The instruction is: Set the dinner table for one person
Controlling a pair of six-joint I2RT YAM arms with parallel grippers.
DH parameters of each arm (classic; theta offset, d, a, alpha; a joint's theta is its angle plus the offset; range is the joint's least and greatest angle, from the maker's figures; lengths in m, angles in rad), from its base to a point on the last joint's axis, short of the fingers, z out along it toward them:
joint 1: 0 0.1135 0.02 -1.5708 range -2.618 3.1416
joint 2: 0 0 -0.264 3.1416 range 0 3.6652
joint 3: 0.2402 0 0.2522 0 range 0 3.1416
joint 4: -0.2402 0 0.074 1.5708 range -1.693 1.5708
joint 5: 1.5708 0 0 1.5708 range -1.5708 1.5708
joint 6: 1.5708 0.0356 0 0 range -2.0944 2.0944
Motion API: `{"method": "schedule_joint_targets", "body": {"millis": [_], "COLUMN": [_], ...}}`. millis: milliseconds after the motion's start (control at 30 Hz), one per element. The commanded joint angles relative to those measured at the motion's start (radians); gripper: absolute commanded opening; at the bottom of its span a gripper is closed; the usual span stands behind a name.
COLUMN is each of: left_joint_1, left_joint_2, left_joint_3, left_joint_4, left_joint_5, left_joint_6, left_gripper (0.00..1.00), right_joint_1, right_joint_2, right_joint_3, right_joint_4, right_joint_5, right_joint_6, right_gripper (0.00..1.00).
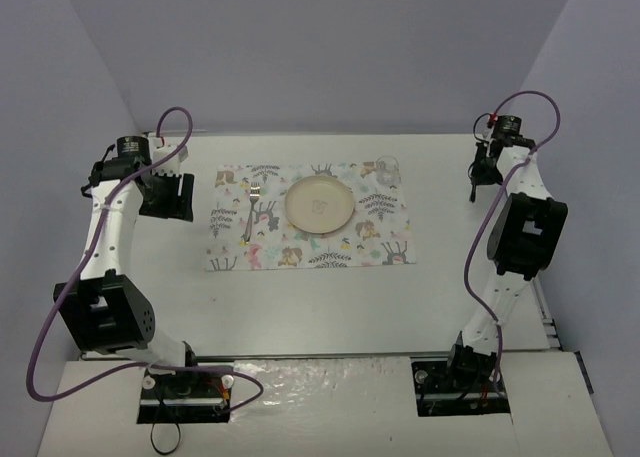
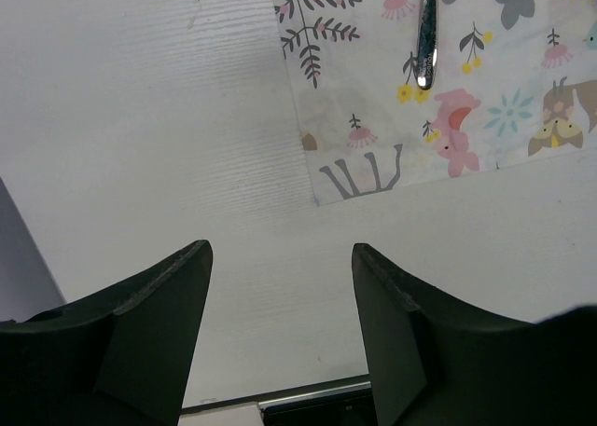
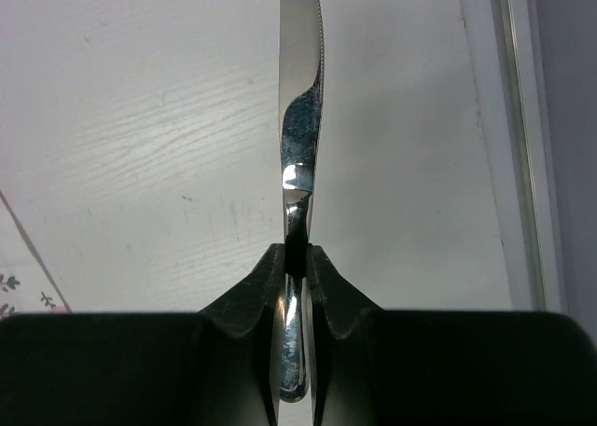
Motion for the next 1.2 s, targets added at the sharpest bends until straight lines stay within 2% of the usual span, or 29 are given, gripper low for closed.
{"method": "schedule_joint_targets", "body": {"millis": [0, 433, 767, 1033, 1167], "left_joint_1": [0.002, 0.002, 0.002, 0.002, 0.002], "left_joint_2": [-0.059, -0.079, -0.078, -0.073, -0.075], "left_joint_3": [-0.007, -0.019, -0.020, -0.021, -0.013], "left_joint_4": [0.028, 0.026, 0.022, 0.024, 0.022], "left_joint_5": [0.023, 0.033, 0.036, 0.044, 0.045], "left_joint_6": [0.010, 0.020, 0.023, 0.017, 0.011], "left_gripper": [0.59, 0.58, 0.59, 0.59, 0.59], "right_joint_1": [0.002, 0.004, 0.024, 0.112, 0.192], "right_joint_2": [-0.107, -0.170, -0.320, -0.445, -0.485], "right_joint_3": [-0.059, -0.187, -0.245, -0.296, -0.316], "right_joint_4": [-0.021, -0.037, -0.106, -0.201, -0.288], "right_joint_5": [-0.027, -0.058, -0.120, -0.181, -0.272], "right_joint_6": [-0.074, -0.157, -0.203, -0.235, -0.256], "right_gripper": [0.00, 0.00, 0.00, 0.00, 0.00]}}
